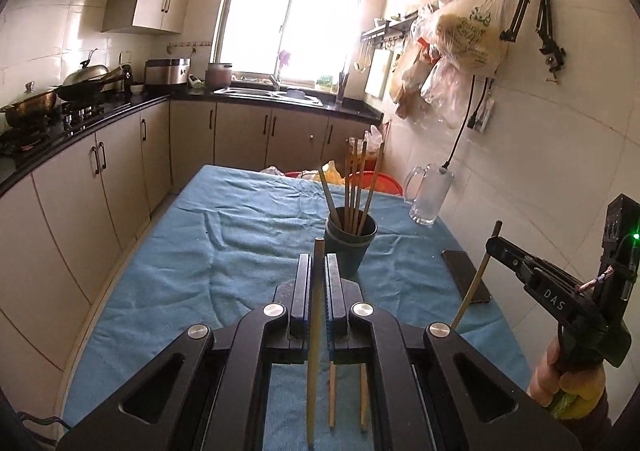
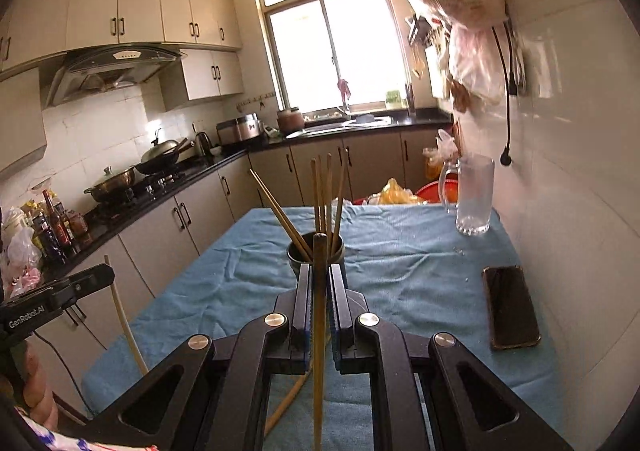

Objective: Organize utensils
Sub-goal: 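Lift both chopsticks upright and lower them into the grey holder cup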

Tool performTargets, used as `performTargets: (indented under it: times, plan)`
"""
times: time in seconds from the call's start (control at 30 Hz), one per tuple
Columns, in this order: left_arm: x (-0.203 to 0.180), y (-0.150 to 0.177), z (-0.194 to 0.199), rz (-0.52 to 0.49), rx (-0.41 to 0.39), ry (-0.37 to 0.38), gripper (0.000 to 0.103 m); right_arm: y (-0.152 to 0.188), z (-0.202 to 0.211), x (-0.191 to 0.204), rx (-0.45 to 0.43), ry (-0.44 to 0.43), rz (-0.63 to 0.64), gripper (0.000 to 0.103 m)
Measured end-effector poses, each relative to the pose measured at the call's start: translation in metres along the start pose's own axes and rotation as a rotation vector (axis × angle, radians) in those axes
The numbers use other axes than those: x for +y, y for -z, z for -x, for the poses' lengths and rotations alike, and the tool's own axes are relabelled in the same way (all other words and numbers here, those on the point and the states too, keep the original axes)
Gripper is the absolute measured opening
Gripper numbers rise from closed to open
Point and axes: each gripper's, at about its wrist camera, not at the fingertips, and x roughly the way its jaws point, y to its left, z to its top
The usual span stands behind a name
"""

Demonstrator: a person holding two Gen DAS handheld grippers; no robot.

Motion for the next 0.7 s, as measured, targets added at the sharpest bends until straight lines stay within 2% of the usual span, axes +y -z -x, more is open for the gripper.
performTargets:
  times: [0.33, 0.7]
  plan:
    - [-0.009, -0.022, 0.01, -0.014, -0.06, 0.026, 0.005, -0.02, 0.002, 0.005, -0.039, -0.004, 0.015, 0.007]
    - [-0.018, -0.079, -0.016, -0.037, -0.073, 0.07, 0.005, -0.069, -0.014, -0.005, -0.086, -0.013, -0.007, 0.007]
